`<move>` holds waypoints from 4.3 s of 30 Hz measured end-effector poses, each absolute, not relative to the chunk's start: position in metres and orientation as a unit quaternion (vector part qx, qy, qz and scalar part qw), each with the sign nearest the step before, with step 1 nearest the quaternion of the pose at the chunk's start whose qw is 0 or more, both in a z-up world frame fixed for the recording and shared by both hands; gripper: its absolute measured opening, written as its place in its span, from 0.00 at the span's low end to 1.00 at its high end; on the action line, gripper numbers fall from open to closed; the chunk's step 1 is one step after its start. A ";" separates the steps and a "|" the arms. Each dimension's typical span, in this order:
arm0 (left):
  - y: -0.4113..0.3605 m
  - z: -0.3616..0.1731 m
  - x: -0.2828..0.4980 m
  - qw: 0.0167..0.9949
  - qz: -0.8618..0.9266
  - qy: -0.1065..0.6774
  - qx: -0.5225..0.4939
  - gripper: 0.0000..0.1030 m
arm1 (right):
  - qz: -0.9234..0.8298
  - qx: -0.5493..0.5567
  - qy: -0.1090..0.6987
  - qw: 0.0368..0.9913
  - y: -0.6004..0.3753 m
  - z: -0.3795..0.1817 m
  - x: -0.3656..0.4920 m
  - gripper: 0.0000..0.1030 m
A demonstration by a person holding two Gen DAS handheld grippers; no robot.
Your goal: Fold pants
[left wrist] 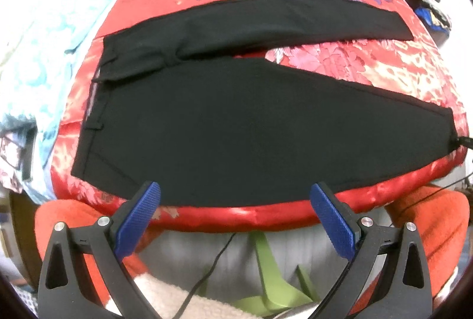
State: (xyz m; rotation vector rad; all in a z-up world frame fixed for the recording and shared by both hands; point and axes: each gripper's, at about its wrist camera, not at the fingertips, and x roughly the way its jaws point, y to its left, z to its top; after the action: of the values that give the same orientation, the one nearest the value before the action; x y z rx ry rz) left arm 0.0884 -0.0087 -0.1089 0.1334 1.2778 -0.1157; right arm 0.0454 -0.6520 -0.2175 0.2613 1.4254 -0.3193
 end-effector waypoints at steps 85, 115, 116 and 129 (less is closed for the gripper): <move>0.050 -0.094 0.033 0.894 -0.095 0.437 -0.029 0.99 | 0.057 -0.070 0.384 0.919 -0.157 -0.067 -0.027 1.00; 0.044 -0.120 0.080 0.883 -0.045 0.468 0.010 0.99 | 0.047 -0.020 0.422 0.905 -0.195 -0.101 0.006 1.00; 0.045 -0.119 0.087 0.884 -0.042 0.465 0.011 0.99 | 0.044 -0.015 0.419 0.907 -0.200 -0.100 0.009 1.00; 0.044 -0.120 0.216 0.879 -0.021 0.476 -0.030 0.99 | 0.060 0.010 0.449 0.891 -0.353 -0.107 0.143 1.00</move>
State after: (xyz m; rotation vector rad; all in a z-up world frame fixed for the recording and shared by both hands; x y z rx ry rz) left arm 0.2158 0.0442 -0.1201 -0.0635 0.9920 -0.0429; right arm 0.1433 -0.3534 -0.1073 0.0211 0.9318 0.1246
